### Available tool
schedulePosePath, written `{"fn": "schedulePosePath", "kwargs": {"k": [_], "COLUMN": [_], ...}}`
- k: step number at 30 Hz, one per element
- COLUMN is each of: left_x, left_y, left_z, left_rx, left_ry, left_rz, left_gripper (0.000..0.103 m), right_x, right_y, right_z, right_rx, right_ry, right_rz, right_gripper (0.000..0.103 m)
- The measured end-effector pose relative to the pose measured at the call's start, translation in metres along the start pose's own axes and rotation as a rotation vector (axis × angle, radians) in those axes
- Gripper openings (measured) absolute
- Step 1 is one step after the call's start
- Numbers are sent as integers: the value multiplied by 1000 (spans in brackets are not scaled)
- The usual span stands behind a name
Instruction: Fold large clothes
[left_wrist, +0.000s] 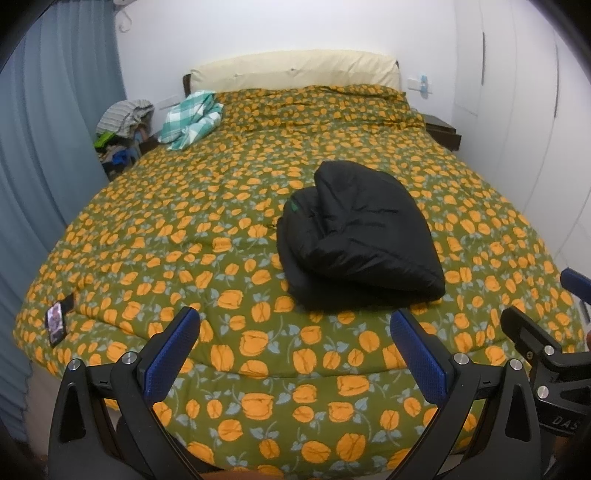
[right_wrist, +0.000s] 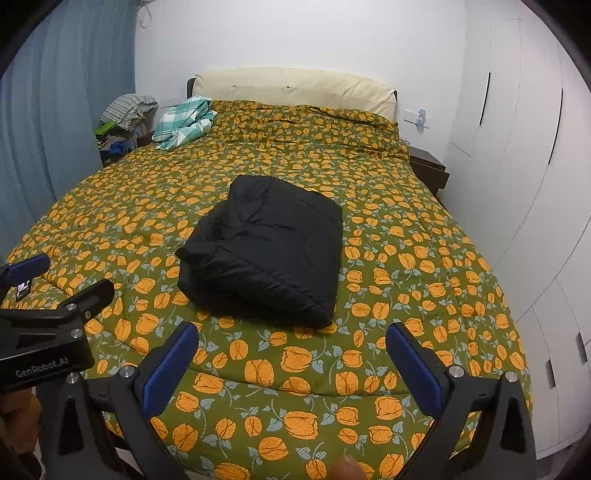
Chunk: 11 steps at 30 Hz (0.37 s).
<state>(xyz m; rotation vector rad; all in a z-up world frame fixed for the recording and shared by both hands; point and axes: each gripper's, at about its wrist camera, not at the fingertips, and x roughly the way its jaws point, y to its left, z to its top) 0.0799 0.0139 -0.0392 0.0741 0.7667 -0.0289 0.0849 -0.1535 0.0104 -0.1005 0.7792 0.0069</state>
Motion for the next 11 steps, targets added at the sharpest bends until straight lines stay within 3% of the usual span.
{"fn": "schedulePosePath", "kwargs": {"k": [11], "left_x": [-8], "left_y": [-2], "left_z": [1], "left_rx": [-2], "left_ry": [-50], "left_rz": [21], "left_gripper": [102], "right_x": [-1], "right_y": [2], "right_z": [1], "right_rx": [1], "right_ry": [1], "right_rz": [-4], "right_gripper": [103]}}
